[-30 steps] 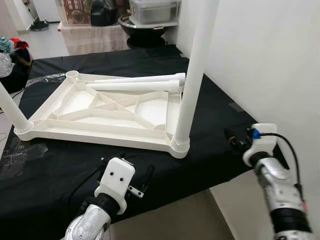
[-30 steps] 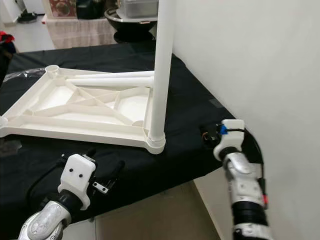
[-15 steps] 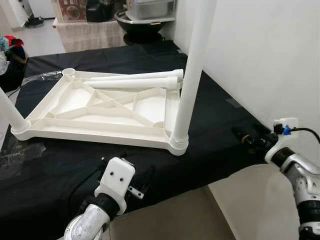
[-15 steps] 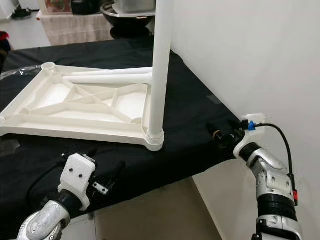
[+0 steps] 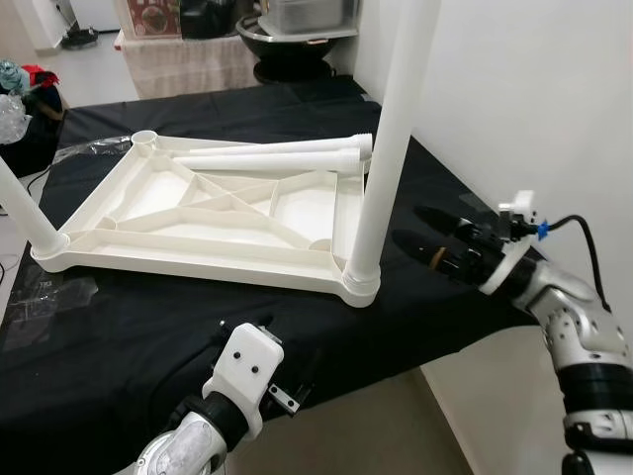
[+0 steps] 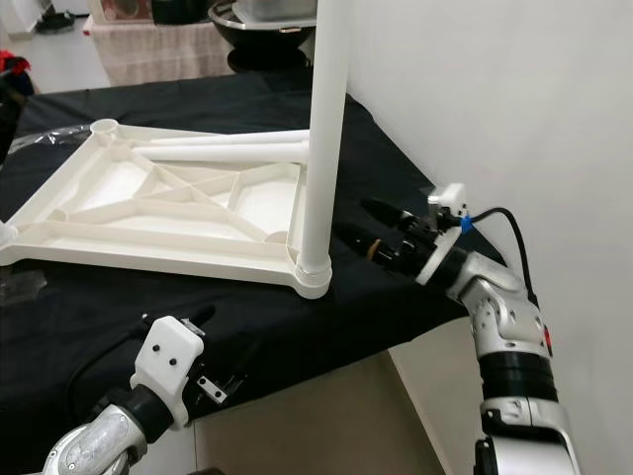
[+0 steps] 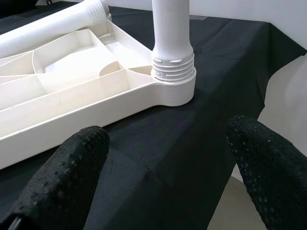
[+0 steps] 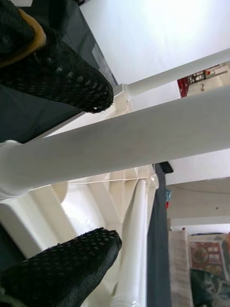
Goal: Building children table
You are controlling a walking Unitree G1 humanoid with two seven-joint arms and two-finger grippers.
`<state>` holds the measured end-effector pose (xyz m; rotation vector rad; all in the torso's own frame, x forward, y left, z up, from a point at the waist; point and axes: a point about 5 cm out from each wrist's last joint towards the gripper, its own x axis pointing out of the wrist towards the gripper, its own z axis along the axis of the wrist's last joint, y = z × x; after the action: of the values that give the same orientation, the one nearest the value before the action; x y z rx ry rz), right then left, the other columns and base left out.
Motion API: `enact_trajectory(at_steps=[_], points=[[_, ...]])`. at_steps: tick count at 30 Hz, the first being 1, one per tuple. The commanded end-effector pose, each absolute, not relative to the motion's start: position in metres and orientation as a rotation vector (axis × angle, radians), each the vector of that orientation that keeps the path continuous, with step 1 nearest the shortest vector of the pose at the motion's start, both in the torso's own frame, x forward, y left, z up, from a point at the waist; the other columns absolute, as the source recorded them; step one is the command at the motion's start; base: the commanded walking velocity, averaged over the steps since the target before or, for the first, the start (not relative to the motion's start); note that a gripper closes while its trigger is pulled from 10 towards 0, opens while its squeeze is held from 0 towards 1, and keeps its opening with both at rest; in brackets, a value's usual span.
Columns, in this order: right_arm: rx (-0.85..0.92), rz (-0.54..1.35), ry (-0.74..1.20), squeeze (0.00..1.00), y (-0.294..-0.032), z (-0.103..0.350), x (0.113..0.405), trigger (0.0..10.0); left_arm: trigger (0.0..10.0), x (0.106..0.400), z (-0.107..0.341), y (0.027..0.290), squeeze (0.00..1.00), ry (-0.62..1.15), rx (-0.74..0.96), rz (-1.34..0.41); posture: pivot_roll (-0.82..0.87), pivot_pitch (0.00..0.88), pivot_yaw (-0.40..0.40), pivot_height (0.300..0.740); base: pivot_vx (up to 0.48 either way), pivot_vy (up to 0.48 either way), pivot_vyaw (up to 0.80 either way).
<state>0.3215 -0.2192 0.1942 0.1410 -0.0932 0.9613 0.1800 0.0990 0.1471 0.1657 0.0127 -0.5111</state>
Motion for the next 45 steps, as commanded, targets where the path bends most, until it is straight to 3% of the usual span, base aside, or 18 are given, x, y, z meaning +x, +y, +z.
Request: enact_trajectory(at_steps=[1, 11, 32, 45], points=[[0.129, 0.994, -0.099, 0.0, -0.213, 0.199, 0.324, 10.0, 10.0, 0.179, 0.147, 0.101, 0.0, 0.018, 0.151, -0.51, 0.08, 0.07, -0.047, 0.74, 0.0, 0.0, 0.0], [0.123, 1.049, -0.087, 0.0, -0.202, 0.2, 0.331, 10.0, 10.0, 0.178, 0.148, 0.099, 0.0, 0.015, 0.144, -0.514, 0.08, 0.072, -0.053, 0.74, 0.0, 0.0, 0.0], [0.115, 1.082, -0.102, 0.0, -0.147, 0.199, 0.351, 10.0, 10.0, 0.176, 0.148, 0.096, 0.0, 0.009, 0.147, -0.52, 0.08, 0.069, -0.065, 0.74, 0.0, 0.0, 0.0], [0.079, 1.092, -0.035, 0.0, -0.136, 0.189, 0.354, 10.0, 10.0, 0.175, 0.147, 0.095, 0.0, 0.01, 0.144, -0.521, 0.08, 0.065, -0.069, 0.74, 0.0, 0.0, 0.0]])
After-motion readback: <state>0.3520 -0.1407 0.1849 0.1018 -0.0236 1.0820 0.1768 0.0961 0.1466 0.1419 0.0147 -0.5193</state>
